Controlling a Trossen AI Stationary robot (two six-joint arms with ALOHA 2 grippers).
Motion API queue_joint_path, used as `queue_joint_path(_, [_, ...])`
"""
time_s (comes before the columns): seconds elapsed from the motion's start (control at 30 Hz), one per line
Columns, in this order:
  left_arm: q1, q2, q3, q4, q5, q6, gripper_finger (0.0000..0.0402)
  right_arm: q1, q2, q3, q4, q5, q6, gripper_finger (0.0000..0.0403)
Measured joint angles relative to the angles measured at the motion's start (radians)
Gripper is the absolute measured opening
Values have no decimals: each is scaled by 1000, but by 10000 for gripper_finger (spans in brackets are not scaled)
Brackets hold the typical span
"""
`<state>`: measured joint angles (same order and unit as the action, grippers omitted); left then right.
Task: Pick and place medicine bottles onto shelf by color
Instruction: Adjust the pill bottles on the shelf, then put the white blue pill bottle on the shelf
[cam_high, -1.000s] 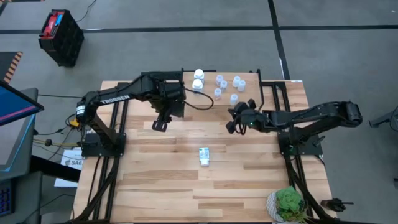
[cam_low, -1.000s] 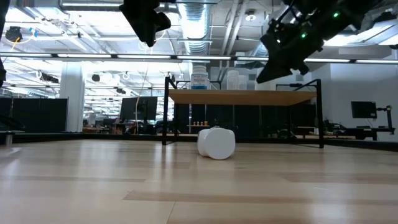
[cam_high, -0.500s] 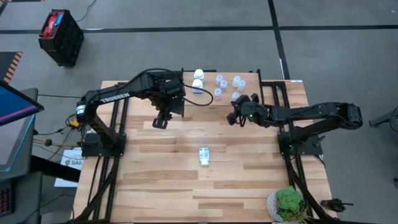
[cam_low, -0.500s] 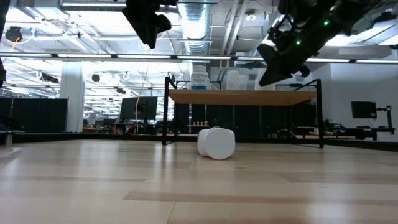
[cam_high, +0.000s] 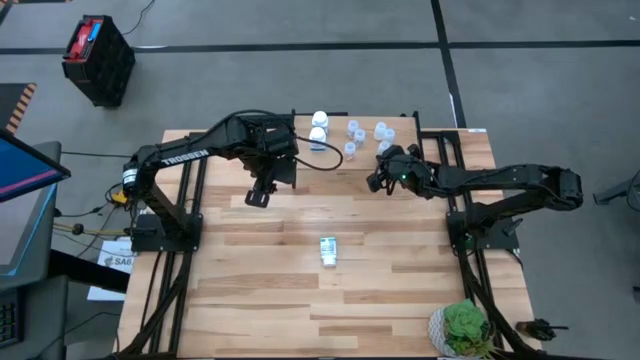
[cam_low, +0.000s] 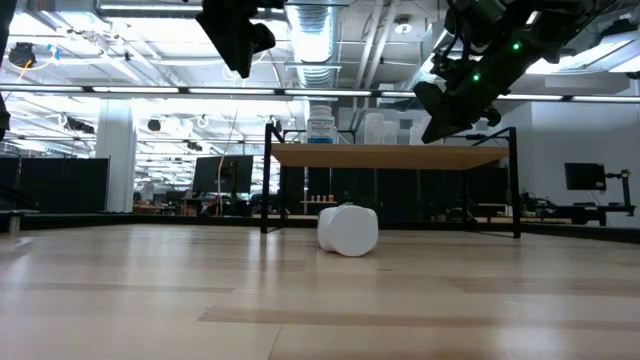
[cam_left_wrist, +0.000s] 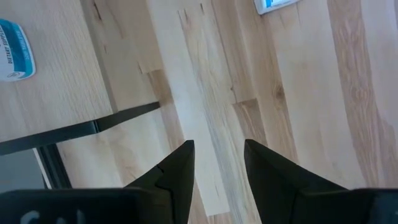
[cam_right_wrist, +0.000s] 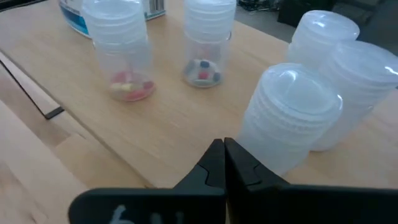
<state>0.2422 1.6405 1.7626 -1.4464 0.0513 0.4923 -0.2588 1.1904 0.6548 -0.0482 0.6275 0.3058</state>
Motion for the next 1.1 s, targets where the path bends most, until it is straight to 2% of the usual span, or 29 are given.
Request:
queue_joint_path(0.07, [0,0,0,0,0,0,125,6,0,1,7,-5,0,8])
queue_joint_path(0.17, [0,0,0,-1,0,-4,125,42,0,38,5,-75,0,8])
queue_joint_path(0.33, [0,0,0,-9,3,-49,125,164,0,154,-68,-190,-35,8])
queue_joint_path(0.43, [0,0,0,-11,67,-77,125,251,0,224,-192,-254,-42,8])
queue_joint_path(0.53, [-7,0,-7,15,174,-100,125,333,0,250,-301,-331,-43,8])
queue_joint_path(0.63, [-34,1,-70,112,232,-102,126,416,3,250,-383,-365,-40,8])
queue_joint_path(0.83, [-121,3,-272,346,196,-137,126,554,70,251,-414,-365,67,8])
queue_joint_path(0.93, [-176,1,-388,537,191,-159,126,600,133,249,-403,-349,87,8])
queue_joint_path(1.0, [-214,2,-471,691,161,-166,126,621,185,249,-382,-338,86,8])
queue_joint_path(1.1, [-266,2,-576,873,59,-173,126,639,262,249,-350,-327,88,8])
